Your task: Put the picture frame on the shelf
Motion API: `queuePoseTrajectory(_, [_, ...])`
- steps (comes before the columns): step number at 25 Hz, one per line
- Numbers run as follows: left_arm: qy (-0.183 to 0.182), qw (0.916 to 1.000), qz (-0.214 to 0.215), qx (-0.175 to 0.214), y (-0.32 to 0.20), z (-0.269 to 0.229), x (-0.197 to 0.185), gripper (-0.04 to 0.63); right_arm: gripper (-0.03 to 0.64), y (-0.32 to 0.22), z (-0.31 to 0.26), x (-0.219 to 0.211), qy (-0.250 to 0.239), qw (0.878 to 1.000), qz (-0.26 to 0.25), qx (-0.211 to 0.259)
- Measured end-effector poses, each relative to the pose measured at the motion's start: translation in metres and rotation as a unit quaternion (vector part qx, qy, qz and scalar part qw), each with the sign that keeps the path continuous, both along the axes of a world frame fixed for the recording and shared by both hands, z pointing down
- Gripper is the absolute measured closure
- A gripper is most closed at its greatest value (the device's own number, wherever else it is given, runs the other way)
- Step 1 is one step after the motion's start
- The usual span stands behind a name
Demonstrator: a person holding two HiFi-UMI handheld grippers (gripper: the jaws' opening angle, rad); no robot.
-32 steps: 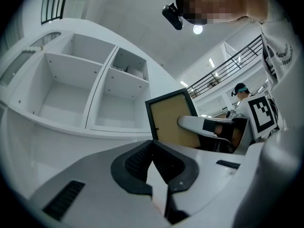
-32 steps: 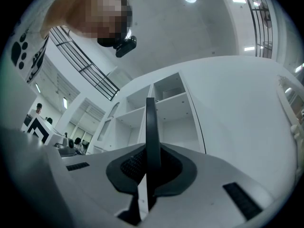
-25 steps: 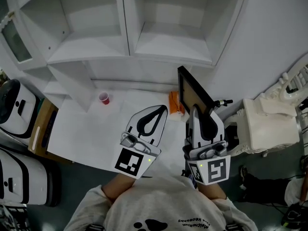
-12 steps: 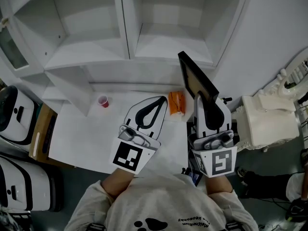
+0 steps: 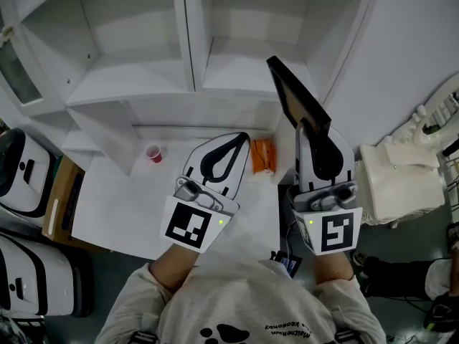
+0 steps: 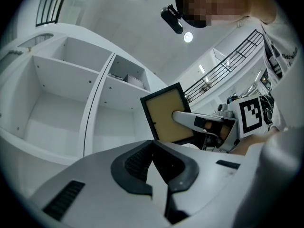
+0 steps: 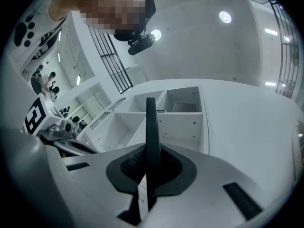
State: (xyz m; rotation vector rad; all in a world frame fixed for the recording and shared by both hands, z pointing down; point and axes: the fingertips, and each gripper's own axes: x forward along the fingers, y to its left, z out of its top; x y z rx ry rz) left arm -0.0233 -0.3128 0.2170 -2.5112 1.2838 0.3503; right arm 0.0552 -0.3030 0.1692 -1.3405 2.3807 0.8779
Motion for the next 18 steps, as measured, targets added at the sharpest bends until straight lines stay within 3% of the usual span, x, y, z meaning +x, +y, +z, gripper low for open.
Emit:
queuePoseTrajectory(6, [-0.006,0.9999,0.003,0.009,-0.004,-0.008,0.001,0.575,0.565,-0.009,-0.021,-0.003,-0.002,1.000,0.011,0.014])
queuePoseTrajectory(18, [-0.009,0.9998,0.009,0.017,-0.010,-0.015,0.000,0.575,0.565,-0.032,-0.029,-0.011,0.081,0.994,0.052,0.044])
